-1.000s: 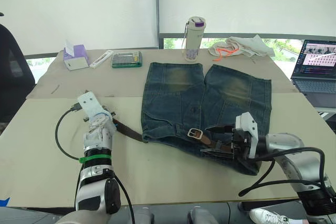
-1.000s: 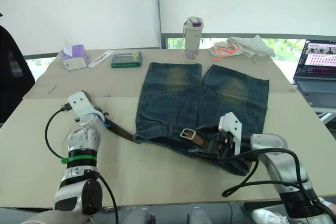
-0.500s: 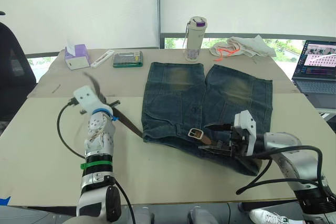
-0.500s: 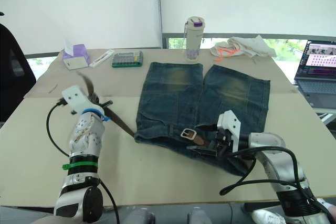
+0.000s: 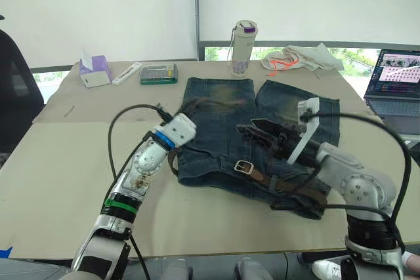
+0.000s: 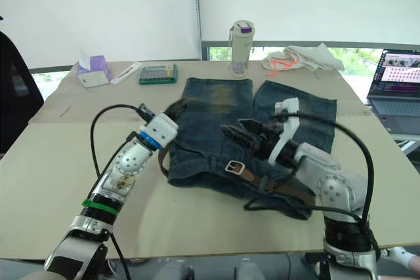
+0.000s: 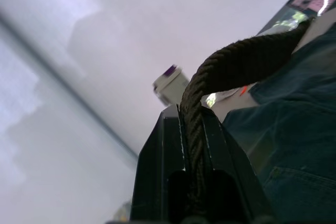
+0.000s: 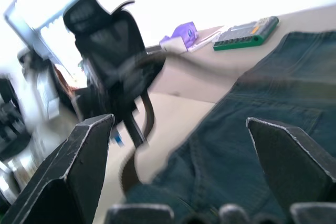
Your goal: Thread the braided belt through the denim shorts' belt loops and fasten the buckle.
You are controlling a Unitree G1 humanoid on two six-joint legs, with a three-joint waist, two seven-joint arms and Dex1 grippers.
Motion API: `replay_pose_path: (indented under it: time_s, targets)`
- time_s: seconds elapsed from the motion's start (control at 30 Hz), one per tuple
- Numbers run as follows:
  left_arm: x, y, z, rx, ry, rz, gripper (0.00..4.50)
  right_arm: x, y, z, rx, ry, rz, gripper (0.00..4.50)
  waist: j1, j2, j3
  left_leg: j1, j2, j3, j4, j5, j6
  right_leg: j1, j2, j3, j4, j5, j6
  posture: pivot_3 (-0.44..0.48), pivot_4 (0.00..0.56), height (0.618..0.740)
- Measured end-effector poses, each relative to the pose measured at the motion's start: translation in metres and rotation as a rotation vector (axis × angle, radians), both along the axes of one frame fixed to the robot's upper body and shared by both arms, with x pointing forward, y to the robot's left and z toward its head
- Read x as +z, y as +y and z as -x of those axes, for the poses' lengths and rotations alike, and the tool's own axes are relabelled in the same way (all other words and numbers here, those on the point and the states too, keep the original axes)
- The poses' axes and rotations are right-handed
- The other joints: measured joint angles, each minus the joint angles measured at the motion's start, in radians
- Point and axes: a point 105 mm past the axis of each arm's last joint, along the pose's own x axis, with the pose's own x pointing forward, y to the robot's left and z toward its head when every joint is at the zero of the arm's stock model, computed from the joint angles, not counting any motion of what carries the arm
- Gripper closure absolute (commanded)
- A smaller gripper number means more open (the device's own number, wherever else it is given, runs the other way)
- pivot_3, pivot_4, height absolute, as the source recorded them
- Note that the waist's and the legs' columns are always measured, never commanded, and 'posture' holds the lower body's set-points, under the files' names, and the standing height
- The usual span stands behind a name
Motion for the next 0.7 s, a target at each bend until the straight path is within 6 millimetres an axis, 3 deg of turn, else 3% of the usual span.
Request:
replay_pose_path:
  time_s: [0.23, 0.4, 0.53, 0.6, 0.7]
  targets:
    - [-0.002, -0.014, 0.017, -0.091, -0.121, -0.093, 4.48, -0.011, 0.003, -0.008, -0.023, 0.337, -0.229, 0.00, -0.002, 0.002, 0.000, -0.003, -0.001, -0.001, 0.000, 0.001, 0.002, -0.002, -0.004, -0.001, 0.001, 0.000, 0.001, 0.000, 0.150, 0.740]
    - [-0.004, -0.012, 0.015, -0.078, -0.120, -0.086, 4.48, 0.000, 0.005, 0.008, 0.084, 0.351, -0.301, 0.00, -0.004, 0.002, 0.000, -0.004, -0.002, -0.001, 0.000, 0.002, 0.003, -0.001, -0.004, -0.003, 0.001, 0.000, 0.002, 0.000, 0.150, 0.740]
    - [-0.005, -0.007, 0.011, -0.049, -0.108, -0.072, 4.48, 0.006, 0.004, 0.033, 0.196, 0.289, -0.297, 0.00, -0.009, 0.002, -0.001, -0.005, -0.002, -0.002, 0.000, 0.002, 0.004, -0.001, -0.003, -0.004, 0.000, 0.000, 0.002, 0.000, 0.150, 0.740]
    - [-0.004, -0.006, 0.011, -0.043, -0.109, -0.066, 4.48, -0.002, 0.008, 0.043, 0.231, 0.302, -0.227, 0.00, -0.013, 0.002, -0.001, -0.005, -0.002, -0.003, 0.000, 0.002, 0.004, 0.000, -0.003, -0.004, 0.000, 0.000, 0.002, 0.000, 0.150, 0.740]
    - [-0.003, -0.008, 0.012, -0.053, -0.110, -0.044, 4.48, -0.026, 0.014, 0.032, 0.163, 0.402, -0.200, 0.00, -0.023, 0.002, -0.001, -0.005, -0.002, -0.003, 0.000, 0.002, 0.004, 0.000, -0.002, -0.004, 0.000, 0.000, 0.002, 0.000, 0.150, 0.740]
